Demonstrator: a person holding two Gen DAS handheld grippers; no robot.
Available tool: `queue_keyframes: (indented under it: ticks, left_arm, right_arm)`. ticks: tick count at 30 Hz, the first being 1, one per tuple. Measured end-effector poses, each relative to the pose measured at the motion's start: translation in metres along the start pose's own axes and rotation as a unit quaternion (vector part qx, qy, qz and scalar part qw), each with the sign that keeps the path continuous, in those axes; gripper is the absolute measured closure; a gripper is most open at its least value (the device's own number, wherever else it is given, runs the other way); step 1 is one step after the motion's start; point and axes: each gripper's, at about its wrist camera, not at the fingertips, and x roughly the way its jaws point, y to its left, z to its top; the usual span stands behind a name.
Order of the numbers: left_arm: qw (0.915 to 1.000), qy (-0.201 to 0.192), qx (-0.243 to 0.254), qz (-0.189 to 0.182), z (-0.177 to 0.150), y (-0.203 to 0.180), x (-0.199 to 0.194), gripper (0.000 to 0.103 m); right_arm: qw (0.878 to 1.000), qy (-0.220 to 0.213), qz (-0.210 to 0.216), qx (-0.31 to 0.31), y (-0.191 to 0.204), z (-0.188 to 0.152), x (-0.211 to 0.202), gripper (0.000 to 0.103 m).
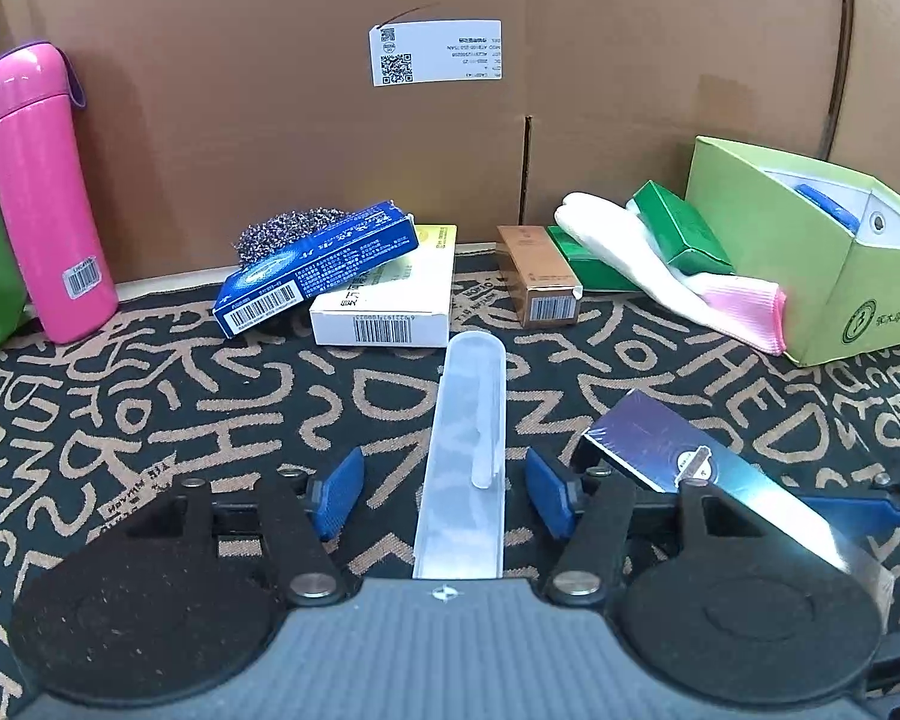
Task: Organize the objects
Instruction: 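Grasp the clear plastic case with the left tool while the right grasps the silver card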
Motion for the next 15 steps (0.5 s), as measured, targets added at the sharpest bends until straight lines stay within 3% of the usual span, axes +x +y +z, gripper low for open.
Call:
queue_keyframes:
  ticks: [3, 5, 6, 12, 15]
  left_arm:
    - [0.9999, -0.008, 0.004, 0.006, -0.003, -0.002, 0.001, 0.037]
    - [1.0, -0.004, 0.0, -0.001, -0.001, -0.002, -0.001, 0.053]
    - [1.0, 0.0, 0.001, -0.006, 0.0, -0.003, -0.003, 0.073]
    - [0.999, 0.02, -0.002, -0.041, -0.006, -0.017, -0.025, 0.075]
    - [0.9972, 0.002, 0.0, -0.075, -0.001, -0.031, -0.042, 0.075]
  right_arm:
    - [1.0, -0.007, 0.004, 0.001, -0.001, -0.001, 0.002, 0.054]
    - [1.0, -0.015, 0.002, 0.005, -0.002, -0.004, 0.0, 0.061]
    - [1.0, -0.017, 0.002, 0.009, -0.004, -0.005, -0.003, 0.065]
    - [0.998, -0.037, 0.0, 0.046, -0.02, -0.017, -0.027, 0.065]
    - [0.997, -0.052, -0.01, 0.063, -0.032, -0.022, -0.047, 0.065]
